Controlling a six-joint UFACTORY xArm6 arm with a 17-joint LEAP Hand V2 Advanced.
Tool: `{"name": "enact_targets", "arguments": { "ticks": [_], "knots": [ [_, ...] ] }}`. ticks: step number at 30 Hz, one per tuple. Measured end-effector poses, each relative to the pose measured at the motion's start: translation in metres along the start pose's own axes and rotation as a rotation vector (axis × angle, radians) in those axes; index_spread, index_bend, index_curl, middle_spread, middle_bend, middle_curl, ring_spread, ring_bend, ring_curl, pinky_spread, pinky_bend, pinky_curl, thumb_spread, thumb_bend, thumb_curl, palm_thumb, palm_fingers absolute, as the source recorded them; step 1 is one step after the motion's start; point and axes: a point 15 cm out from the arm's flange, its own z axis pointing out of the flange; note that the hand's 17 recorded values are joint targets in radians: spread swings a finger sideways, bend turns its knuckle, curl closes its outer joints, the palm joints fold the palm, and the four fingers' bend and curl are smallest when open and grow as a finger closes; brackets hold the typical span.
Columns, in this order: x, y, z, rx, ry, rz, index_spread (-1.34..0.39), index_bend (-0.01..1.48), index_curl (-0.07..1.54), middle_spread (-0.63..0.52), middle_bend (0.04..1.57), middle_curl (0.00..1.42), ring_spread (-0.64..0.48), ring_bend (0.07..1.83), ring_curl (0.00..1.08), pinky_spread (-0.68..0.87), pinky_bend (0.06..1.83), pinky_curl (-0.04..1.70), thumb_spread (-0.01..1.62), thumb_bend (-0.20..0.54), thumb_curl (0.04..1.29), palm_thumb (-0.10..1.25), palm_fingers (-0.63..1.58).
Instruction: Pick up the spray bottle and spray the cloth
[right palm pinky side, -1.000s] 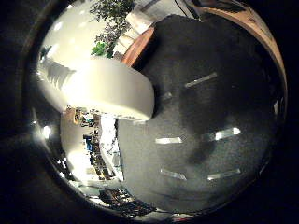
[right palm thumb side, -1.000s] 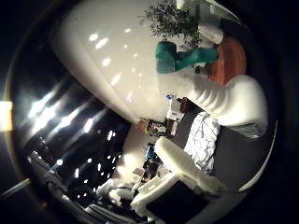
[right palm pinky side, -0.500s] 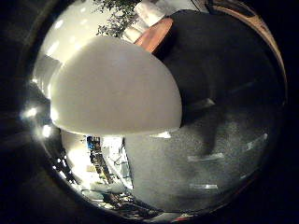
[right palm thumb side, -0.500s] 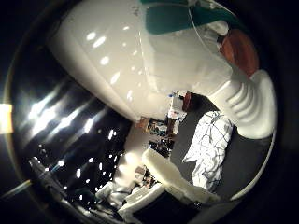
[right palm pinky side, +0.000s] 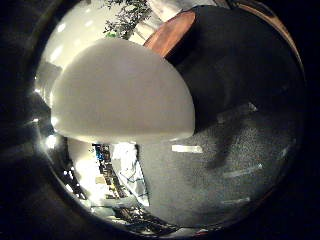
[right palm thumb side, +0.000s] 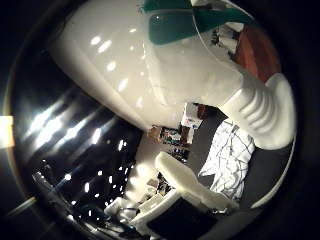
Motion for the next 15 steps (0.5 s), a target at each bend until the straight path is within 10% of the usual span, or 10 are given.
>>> {"name": "enact_targets", "arguments": {
  "ticks": [15],
  "knots": [
    [0.0013, -0.0026, -0.0013, 0.008, 0.01, 0.0, -0.28, 0.22, 0.4, -0.18, 0.62, 0.63, -0.22, 0.94, 0.52, -0.3, 0.68, 0.45, 1.11, -0.013, 0.3, 0.64, 0.63]
  ]
}}
